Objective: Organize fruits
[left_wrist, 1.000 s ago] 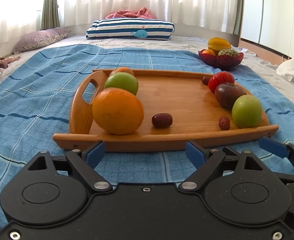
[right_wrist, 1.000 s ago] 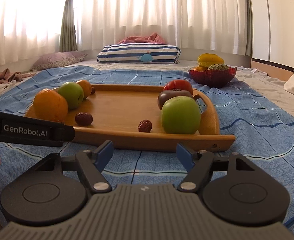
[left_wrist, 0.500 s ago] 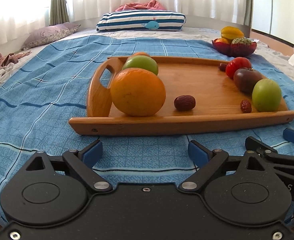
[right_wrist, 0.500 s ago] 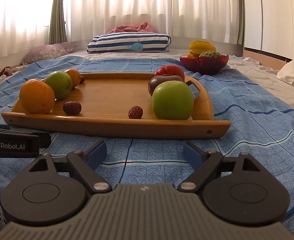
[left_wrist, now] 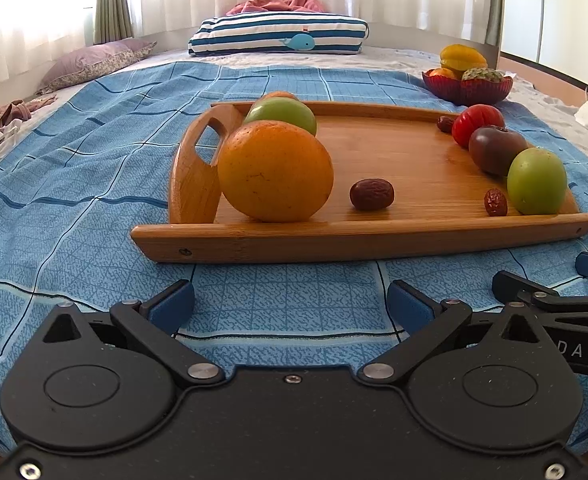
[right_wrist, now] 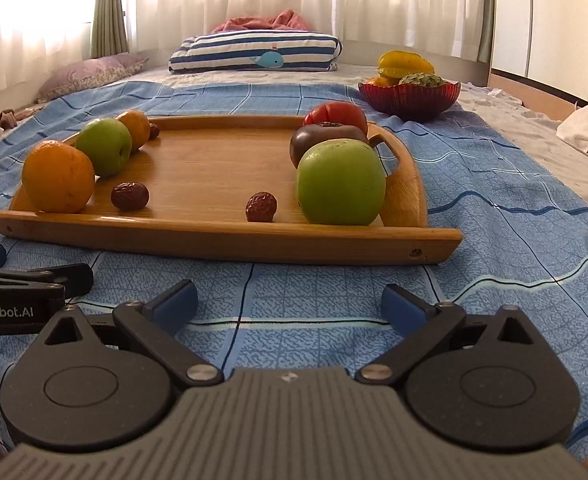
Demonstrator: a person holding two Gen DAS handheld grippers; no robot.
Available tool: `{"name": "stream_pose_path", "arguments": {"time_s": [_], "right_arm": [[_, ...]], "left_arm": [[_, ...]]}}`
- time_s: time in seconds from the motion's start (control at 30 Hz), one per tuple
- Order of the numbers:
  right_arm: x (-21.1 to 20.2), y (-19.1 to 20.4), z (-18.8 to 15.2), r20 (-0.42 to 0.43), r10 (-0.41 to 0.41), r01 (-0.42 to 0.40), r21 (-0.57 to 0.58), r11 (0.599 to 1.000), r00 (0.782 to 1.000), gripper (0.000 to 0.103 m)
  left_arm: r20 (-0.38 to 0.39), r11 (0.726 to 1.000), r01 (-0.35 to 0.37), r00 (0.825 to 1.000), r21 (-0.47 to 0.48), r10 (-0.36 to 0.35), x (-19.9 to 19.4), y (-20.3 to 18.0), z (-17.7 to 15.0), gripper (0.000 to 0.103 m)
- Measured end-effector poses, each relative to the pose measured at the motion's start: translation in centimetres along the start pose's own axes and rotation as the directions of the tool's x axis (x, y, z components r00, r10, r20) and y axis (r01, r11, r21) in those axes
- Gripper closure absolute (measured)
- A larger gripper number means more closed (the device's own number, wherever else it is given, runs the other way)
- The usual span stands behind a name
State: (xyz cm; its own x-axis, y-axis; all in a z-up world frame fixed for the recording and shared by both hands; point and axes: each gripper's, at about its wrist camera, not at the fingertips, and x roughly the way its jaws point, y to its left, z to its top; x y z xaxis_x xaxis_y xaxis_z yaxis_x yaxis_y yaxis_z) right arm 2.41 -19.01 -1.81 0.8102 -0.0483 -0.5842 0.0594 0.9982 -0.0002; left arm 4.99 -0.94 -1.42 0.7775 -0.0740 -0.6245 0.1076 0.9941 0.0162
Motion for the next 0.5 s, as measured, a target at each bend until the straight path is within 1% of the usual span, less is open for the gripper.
{"name": "stream_pose_path", "arguments": {"time_s": [0.5], "right_arm": [[0.1,0.42,0.04,-0.003,-0.011,0.011,-0.023,1.0,1.0,0.0]], "left_arm": [[-0.018,1.0,0.011,1.0,-0.02,-0.012,0.04,0.3,0.24,0.0]]}}
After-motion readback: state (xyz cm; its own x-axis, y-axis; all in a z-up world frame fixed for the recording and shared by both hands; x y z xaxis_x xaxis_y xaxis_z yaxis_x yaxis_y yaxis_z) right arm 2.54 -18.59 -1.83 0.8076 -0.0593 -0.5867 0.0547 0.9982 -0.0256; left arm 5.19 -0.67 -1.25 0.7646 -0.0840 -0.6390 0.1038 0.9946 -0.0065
